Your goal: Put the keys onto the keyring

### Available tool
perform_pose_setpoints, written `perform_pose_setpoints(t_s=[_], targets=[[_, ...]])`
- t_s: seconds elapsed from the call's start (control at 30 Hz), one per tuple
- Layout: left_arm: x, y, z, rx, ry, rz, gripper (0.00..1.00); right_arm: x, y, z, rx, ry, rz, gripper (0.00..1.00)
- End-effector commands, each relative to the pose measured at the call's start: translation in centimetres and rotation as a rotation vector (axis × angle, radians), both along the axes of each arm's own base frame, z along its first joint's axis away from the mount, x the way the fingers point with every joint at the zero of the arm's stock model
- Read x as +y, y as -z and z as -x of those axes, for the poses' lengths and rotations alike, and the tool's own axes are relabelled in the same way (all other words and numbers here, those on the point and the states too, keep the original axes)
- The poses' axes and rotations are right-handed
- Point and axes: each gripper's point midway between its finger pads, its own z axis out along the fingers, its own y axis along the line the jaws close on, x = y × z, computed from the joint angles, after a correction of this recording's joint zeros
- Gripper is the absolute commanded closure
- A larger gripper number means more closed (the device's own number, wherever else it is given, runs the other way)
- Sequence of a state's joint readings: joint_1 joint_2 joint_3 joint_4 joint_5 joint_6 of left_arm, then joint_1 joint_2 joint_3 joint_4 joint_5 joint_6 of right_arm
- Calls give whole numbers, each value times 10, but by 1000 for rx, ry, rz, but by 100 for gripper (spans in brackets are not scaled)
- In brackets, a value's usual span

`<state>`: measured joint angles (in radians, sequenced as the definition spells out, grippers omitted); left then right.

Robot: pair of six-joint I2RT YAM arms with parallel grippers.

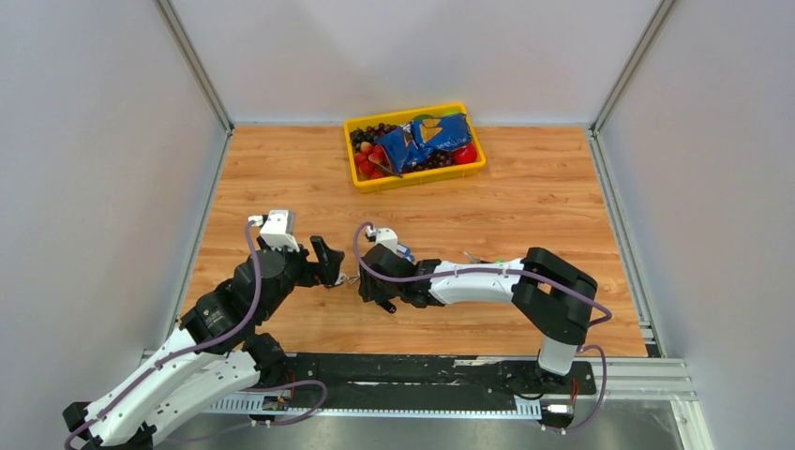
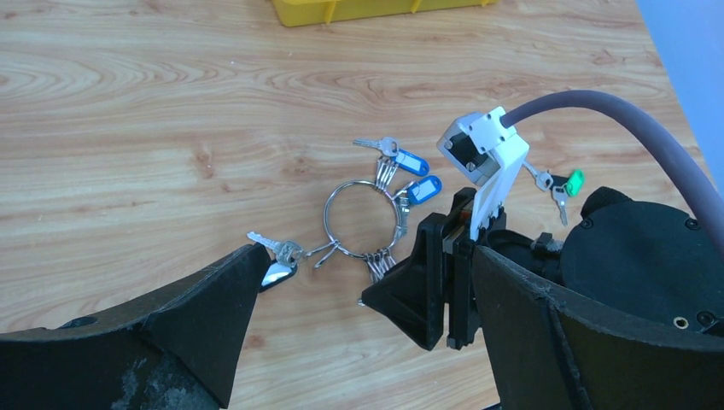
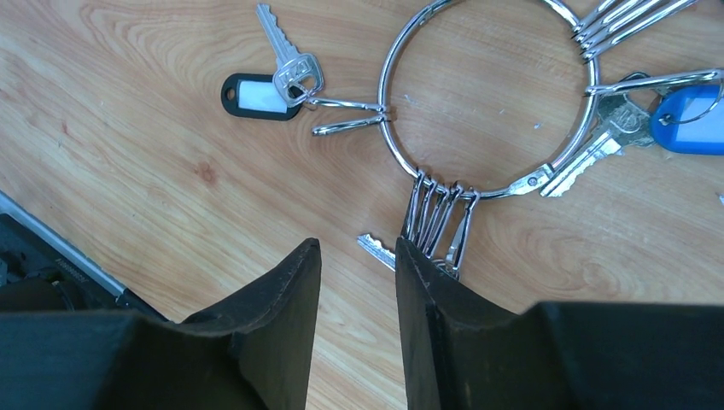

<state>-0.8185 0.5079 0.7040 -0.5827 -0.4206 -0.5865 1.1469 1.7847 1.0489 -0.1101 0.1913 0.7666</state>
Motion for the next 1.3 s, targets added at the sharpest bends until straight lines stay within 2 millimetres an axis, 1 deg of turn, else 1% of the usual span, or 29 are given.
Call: perform_pose_setpoints(t_s=[0.0,0.4,0.63,0.87,1.03,1.27], targets=[[1,-9,1,-19,9,5,0,18,-14,-14,-32,49,-60,59],[2,-10,1,-22,11,-8,0,12,0,-20,-19,84,-32,57],[2,-10,1,-24,11,-10,0,10,9,-18,-7,74,-12,57],[2,-9,1,-20,10,-13,0,9,21,-15,10,67,16,62],[2,-9,1,-19,10,-11,0,9,22,-14,13,63,20,70],[1,-9,1,-16,10,-12,0,4,23,-14,11,66,36,76]])
